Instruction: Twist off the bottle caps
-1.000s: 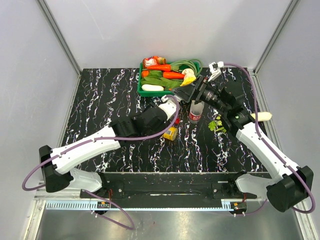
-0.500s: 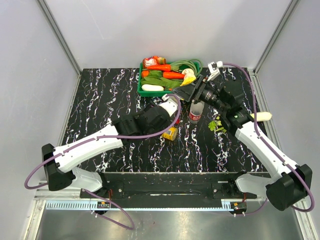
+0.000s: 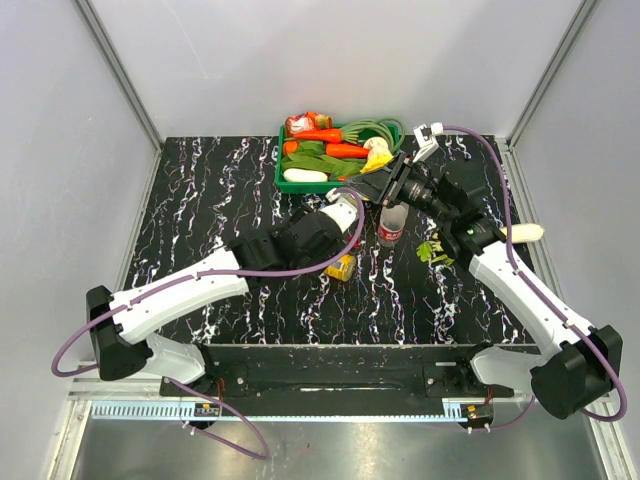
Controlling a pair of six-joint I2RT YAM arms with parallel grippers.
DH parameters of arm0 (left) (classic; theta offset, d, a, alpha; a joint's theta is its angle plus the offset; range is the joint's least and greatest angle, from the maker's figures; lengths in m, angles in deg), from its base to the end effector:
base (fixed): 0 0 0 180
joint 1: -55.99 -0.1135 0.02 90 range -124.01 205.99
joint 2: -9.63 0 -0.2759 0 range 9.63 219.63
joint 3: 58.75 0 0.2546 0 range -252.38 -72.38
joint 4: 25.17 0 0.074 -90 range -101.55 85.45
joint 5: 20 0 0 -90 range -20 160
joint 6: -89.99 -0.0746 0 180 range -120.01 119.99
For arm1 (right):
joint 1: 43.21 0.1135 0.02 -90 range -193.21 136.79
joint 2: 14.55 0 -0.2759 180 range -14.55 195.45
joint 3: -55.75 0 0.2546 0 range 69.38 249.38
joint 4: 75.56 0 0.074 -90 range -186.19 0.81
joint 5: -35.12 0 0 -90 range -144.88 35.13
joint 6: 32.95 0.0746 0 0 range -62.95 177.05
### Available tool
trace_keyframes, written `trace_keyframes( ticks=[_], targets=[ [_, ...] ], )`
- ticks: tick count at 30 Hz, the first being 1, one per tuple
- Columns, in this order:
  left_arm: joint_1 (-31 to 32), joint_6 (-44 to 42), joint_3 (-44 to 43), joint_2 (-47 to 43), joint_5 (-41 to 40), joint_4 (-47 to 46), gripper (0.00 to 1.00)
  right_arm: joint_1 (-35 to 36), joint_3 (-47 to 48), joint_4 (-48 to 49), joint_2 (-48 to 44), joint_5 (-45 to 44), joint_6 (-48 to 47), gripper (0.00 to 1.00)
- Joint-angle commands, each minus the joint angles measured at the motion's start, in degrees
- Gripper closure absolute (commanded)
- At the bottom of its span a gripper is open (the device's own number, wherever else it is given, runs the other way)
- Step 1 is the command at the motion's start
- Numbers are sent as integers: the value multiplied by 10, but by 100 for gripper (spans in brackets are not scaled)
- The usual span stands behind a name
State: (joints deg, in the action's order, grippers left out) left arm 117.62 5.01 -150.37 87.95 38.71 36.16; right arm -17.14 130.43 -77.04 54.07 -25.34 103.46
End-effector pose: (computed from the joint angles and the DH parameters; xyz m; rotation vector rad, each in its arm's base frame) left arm 0.1786 -0.2491 0.3398 0.8529 2.0927 0.0523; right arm 0.2632 0.1697 0.4084 -0.1680 1.6624 1.3706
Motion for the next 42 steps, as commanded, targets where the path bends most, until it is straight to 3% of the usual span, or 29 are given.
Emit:
trace_keyframes(
  ticks=[1,5,11,19,26,31,36,42],
  targets=[
    [2,6,-23,6,-4,-12,35,-1,6,30,-3,20,-5,77],
    [0,7,-15,-3,31,-30,34,0,3,30,-7,26,-24,86],
    [-31,14,16,-38,146,-68,34,-1,-7,32,-22,27,-53,100],
    [-79,14,75,-96,310,-121,34,-2,-6,41,-45,67,-106,100],
    [-106,6,114,-130,509,-173,34,-3,6,73,-50,173,-138,100],
    [-115,2,130,-143,599,-199,34,-6,7,102,-60,239,-149,100],
    [-119,-5,136,-142,680,-214,32,-7,-2,175,-72,298,-137,100],
    [-121,-19,135,-133,742,-216,32,-7,-18,334,-76,372,-61,100]
  ],
)
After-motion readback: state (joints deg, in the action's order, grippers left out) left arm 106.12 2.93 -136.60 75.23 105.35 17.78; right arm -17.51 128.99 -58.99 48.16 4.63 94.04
